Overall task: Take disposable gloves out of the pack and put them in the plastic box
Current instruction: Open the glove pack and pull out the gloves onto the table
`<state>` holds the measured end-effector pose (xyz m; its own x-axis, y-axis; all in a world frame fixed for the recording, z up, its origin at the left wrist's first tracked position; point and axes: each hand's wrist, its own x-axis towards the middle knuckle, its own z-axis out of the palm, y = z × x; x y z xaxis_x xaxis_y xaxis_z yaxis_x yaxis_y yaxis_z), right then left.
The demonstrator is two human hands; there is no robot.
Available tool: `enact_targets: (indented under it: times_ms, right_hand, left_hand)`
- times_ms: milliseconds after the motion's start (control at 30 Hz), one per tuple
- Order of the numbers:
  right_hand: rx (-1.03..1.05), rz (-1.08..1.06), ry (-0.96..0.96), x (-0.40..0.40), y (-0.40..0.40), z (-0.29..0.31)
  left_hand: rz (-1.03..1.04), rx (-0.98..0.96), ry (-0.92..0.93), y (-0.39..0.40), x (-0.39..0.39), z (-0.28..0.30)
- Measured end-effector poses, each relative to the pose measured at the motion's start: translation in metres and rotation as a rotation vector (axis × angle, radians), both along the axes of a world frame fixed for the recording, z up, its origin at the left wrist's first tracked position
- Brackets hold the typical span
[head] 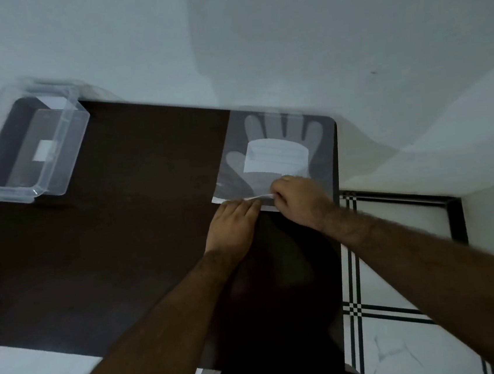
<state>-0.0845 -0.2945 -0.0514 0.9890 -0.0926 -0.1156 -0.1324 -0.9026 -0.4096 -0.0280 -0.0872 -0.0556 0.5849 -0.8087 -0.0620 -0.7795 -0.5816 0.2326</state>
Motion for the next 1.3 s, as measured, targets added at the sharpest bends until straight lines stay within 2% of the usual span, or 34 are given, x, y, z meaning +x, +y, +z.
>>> enact_targets:
  times_ms: [367, 833, 1067, 1300]
  right_hand:
    - [0.145, -0.297, -0.152, 0.021, -0.003, -0.005]
    - [0.166, -0.294, -0.01, 0.051, -0.017, -0.013]
    - [0.171, -0.272, 0.026, 0.058, -0.023, -0.012]
    - [0.164, -0.237, 0.053, 0.058, -0.025, -0.018]
  left_hand:
    - [0.179, 0.109, -0.012, -0.022, 0.019, 0.009]
    - [0.083, 0.286, -0.018, -0.042, 0.043, 0.009]
    - [0.034, 0.325, -0.04, -0.053, 0.051, 0.006]
    - [-0.117, 0.299, -0.139, -0.055, 0.058, -0.001]
